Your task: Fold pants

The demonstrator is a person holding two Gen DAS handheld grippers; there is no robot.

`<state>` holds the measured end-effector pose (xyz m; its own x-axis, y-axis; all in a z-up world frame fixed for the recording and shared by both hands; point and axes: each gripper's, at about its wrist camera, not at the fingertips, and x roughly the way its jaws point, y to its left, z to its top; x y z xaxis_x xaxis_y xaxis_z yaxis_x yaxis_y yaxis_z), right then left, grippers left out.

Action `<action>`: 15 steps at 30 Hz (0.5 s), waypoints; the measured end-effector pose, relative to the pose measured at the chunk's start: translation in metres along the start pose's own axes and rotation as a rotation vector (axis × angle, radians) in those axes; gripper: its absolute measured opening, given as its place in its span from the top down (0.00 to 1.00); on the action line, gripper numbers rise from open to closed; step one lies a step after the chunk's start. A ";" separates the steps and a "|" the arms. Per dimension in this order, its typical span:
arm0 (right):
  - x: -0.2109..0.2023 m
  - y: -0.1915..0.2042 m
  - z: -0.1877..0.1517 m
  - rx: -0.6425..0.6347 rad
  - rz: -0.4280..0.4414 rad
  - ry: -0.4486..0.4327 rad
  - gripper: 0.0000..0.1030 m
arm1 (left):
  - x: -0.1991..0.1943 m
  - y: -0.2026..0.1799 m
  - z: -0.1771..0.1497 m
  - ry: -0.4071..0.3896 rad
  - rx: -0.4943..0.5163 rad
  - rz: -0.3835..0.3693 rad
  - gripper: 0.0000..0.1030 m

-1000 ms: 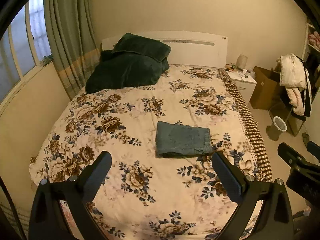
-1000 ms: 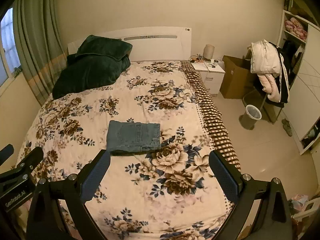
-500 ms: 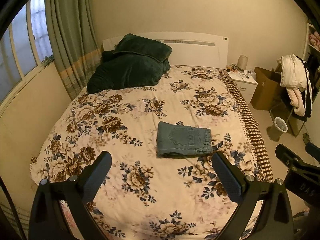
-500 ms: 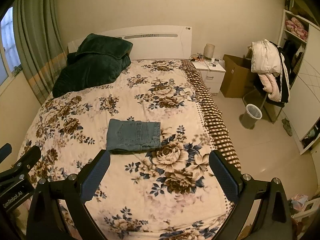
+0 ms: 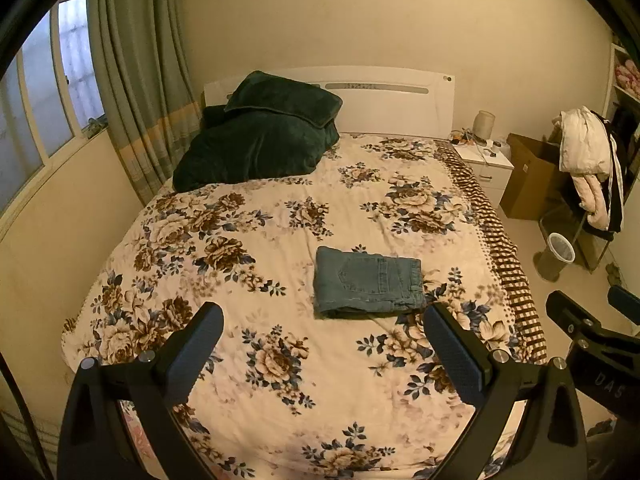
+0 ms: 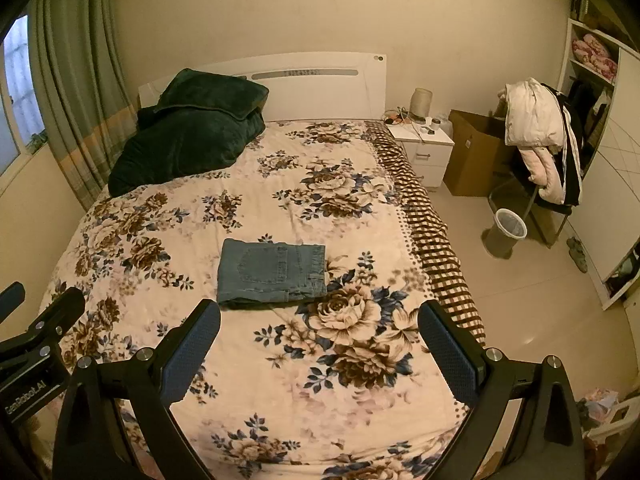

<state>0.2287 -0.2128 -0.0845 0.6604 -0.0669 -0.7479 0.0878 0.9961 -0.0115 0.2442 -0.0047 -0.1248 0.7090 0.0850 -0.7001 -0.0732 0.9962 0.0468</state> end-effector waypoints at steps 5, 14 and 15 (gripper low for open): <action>0.000 0.000 0.000 0.002 -0.001 0.004 0.02 | -0.001 0.000 -0.001 0.000 -0.002 -0.002 0.01; -0.004 0.004 -0.001 0.000 0.002 0.010 0.02 | -0.002 0.000 0.000 0.007 -0.002 -0.006 0.01; -0.004 0.003 0.000 -0.001 0.003 0.010 0.02 | -0.002 0.001 0.001 0.010 0.000 -0.008 0.01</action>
<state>0.2263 -0.2095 -0.0818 0.6531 -0.0633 -0.7547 0.0853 0.9963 -0.0098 0.2436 -0.0040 -0.1226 0.7023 0.0768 -0.7078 -0.0679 0.9969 0.0408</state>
